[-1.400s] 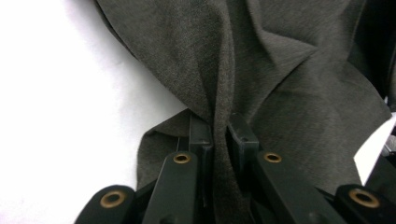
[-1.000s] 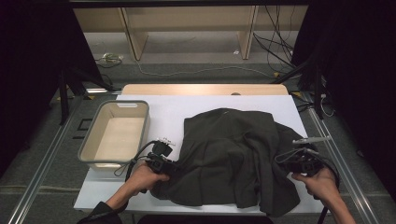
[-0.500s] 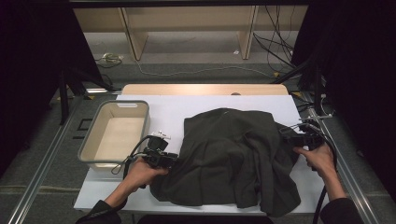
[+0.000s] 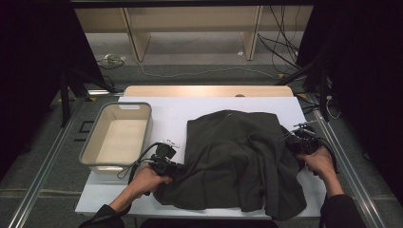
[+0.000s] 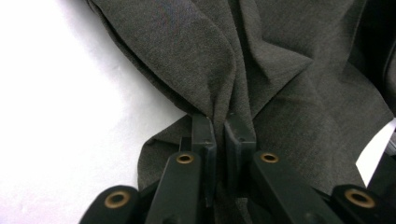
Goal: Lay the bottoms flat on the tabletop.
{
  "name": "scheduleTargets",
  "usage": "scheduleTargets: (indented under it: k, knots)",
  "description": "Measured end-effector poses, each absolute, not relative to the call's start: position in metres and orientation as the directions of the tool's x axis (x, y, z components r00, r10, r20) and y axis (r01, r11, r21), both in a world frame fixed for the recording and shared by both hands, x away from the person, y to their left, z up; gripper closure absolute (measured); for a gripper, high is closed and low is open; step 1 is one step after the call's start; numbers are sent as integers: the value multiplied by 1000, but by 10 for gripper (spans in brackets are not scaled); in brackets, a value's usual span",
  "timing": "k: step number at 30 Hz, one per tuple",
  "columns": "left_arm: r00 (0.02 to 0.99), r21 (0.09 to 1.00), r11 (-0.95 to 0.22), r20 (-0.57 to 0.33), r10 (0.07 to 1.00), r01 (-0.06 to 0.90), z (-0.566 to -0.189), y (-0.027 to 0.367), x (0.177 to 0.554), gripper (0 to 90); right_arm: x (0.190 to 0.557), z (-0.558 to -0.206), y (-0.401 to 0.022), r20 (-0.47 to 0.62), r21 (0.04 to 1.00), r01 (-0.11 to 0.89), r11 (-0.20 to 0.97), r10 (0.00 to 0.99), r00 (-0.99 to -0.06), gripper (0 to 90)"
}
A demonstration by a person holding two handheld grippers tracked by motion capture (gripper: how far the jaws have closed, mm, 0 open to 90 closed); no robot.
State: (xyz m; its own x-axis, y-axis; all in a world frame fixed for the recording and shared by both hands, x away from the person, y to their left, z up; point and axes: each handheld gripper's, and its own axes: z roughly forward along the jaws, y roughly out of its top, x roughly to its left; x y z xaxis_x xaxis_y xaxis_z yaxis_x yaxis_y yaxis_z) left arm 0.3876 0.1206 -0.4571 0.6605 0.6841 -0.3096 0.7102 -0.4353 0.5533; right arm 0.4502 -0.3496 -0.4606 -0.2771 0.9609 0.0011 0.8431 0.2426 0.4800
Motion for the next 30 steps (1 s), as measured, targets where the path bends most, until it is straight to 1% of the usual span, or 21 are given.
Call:
scheduleTargets:
  k: [3,9,14,18,20,23,24,25,26,27,28,30]
  knots:
    - [654,548,-431,-316,687,717,-459,122,387,856,430,-457,-350,4,445,853,274,951,-308,872]
    - [654,539,-435,-322,684,721,-459,121,385,858,377,-449,-356,32,428,860,278,946,-322,874]
    - [667,542,-446,-322,672,712,-456,117,380,859,344,-440,-366,56,441,864,242,954,-295,875]
    - [670,540,-448,-333,664,712,-456,118,378,858,322,-443,-368,64,425,876,228,958,-280,874]
    - [671,542,-447,-336,661,712,-456,119,377,858,314,-444,-372,58,421,880,219,962,-267,874]
    - [673,540,-448,-343,656,712,-456,120,377,853,311,-446,-379,13,413,888,203,974,-228,862]
    - [674,541,-449,-344,654,712,-455,120,377,850,312,-446,-381,-1,413,891,190,978,-208,830]
    - [671,542,-445,-345,656,713,-455,120,377,842,314,-447,-383,-19,412,894,178,982,-186,754]
    - [670,545,-442,-344,658,713,-454,121,378,808,317,-447,-386,-51,405,899,167,986,-160,676]
    - [667,550,-433,-346,660,714,-452,122,380,753,319,-445,-389,-62,414,895,164,986,-152,615]
    - [664,560,-422,-346,663,713,-450,123,381,715,321,-441,-393,-44,434,889,149,989,-144,562]
    - [643,583,-382,-343,684,717,-444,125,384,613,325,-429,-398,-27,513,849,122,992,-127,503]
